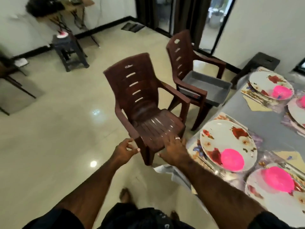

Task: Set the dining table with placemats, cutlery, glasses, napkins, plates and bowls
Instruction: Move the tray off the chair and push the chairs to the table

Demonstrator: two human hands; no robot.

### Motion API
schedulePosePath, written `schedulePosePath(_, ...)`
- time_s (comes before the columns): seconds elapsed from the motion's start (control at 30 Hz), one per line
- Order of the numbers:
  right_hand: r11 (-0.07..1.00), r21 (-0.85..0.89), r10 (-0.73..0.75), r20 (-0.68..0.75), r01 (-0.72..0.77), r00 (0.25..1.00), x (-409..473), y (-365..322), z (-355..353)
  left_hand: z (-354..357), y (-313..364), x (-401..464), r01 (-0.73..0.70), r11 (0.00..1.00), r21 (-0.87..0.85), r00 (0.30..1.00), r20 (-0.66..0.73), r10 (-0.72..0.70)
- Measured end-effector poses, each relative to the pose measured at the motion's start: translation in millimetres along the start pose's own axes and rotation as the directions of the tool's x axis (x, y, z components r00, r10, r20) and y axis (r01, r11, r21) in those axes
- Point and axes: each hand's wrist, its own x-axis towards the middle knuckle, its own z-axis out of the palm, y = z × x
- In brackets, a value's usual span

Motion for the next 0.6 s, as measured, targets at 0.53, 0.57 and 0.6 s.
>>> schedulePosePath(0.53,0.967,0.085,-0.254,0.313,0.239,0.915,215,-313,20,-314,-181,62,0.254,0.965,0.065,0.967,-0.044,-0.251)
schedulePosePath(0.57,0.962,0.1,-0.271,0.336,0.252,0.902,231,-324,18,-329,-187,73,0.266,0.963,0.053,0.963,-0.061,-0.263)
schedulePosePath(0.6,0.959,0.115,-0.283,0.36,0.259,0.889,246,-332,17,-342,-190,83,0.279,0.96,0.035,0.958,-0.078,-0.275)
